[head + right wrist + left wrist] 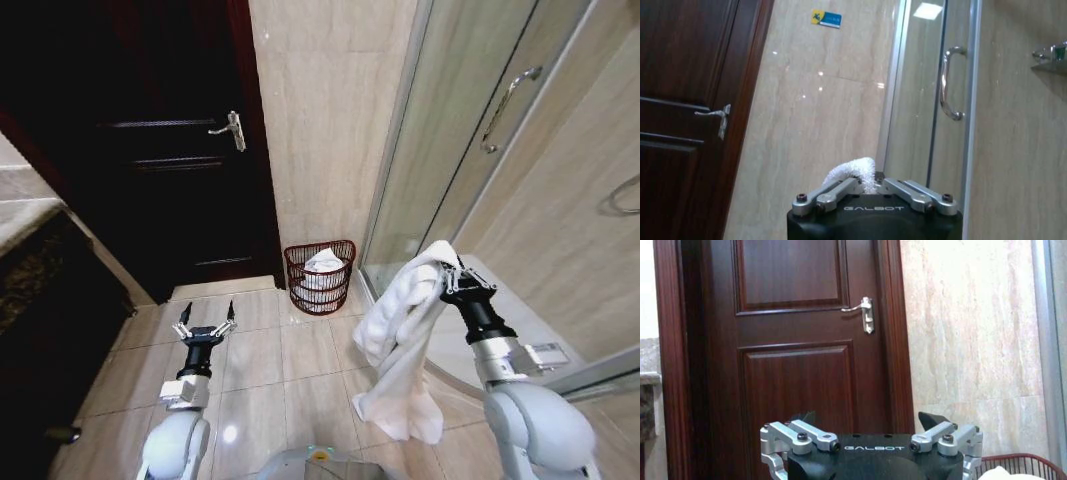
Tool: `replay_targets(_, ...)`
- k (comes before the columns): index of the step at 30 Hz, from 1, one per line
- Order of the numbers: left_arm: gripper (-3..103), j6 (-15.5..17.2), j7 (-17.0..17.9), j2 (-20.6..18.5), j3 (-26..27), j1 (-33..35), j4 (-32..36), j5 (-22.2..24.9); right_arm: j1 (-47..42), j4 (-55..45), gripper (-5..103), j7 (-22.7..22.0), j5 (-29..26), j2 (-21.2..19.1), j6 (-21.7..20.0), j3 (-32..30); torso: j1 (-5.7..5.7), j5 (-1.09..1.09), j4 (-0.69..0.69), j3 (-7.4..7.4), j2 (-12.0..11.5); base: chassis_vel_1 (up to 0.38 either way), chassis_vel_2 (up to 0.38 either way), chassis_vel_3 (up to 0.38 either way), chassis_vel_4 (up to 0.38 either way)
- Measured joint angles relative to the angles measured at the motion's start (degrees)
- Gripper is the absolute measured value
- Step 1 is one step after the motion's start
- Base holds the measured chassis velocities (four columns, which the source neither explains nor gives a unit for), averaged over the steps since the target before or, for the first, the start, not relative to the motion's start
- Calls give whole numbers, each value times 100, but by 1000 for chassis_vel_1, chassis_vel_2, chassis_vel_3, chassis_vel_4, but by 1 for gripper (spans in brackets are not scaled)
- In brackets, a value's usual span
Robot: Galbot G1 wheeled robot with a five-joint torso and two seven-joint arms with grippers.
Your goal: Discard the used towel into the hamper.
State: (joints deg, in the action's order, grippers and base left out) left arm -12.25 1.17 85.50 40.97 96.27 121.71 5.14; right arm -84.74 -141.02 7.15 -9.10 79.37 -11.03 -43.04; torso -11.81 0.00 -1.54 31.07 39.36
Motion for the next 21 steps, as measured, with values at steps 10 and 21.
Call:
replay_targets(10, 100, -22, 1, 8, -3, 20, 2, -30, -4, 45, 2, -2, -7, 7, 39, -18, -102, 0, 0, 144, 249, 26, 29, -25, -35)
replay_targets(21, 100, -26, 1, 7, 3, 24, 24, -40, 4, 49, 2, 33, -7, 17, 61, -14, -222, 0, 0, 299, 521, 13, 90, -8, -83)
